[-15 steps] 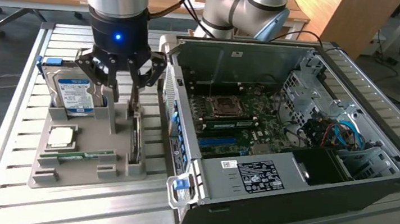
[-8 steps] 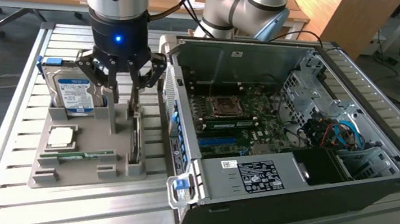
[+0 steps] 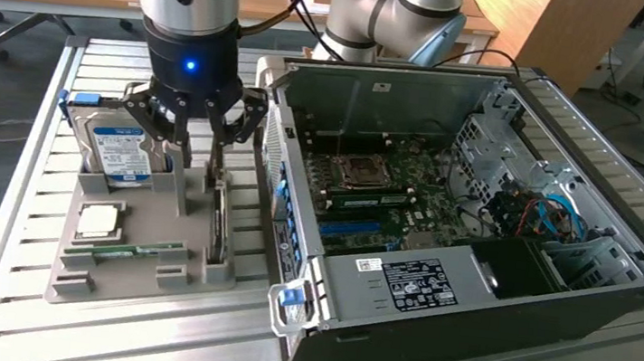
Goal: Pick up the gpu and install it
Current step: 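Pick up the gpu and move the gpu toward the slot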
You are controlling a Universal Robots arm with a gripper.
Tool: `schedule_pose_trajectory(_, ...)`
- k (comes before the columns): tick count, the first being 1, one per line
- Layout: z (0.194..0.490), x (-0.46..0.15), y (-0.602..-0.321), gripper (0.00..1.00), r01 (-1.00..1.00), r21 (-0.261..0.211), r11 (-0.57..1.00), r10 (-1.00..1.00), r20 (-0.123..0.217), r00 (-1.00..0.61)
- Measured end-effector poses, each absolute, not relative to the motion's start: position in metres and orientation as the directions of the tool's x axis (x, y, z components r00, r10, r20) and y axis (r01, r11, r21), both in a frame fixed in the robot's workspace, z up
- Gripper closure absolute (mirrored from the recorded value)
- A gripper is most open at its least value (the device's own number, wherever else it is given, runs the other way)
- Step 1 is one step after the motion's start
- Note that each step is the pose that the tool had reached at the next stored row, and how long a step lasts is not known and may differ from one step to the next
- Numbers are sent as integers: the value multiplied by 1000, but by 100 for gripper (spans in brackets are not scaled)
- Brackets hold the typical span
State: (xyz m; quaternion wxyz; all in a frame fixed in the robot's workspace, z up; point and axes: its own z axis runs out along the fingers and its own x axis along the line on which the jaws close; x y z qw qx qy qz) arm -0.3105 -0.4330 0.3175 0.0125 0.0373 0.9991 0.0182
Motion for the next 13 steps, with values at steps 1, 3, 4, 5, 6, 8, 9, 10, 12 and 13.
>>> schedule_pose_trajectory(1, 317, -310, -433, 58, 74, 37, 997, 75, -24, -997)
schedule_pose_trajectory(3, 317, -310, -433, 58, 74, 37, 997, 75, -24, -997)
schedule_pose_trajectory(4, 317, -310, -433, 58, 74, 37, 997, 75, -24, -997)
schedule_pose_trajectory(5, 317, -310, -433, 58, 74, 37, 997, 75, -24, -997)
schedule_pose_trajectory(6, 317, -310, -433, 58, 74, 37, 997, 75, -24, -997)
schedule_pose_trajectory(8, 317, -310, -433, 58, 74, 38, 997, 75, -24, -997)
schedule_pose_trajectory(9, 316, -310, -433, 58, 74, 38, 997, 75, -24, -997)
schedule_pose_trajectory(10, 316, -310, -433, 58, 74, 38, 997, 75, -24, -997)
schedule_pose_trajectory(12, 315, -310, -433, 58, 74, 38, 997, 75, -24, -997)
schedule_pose_trajectory(13, 314, -310, -433, 58, 74, 38, 997, 75, -24, -997)
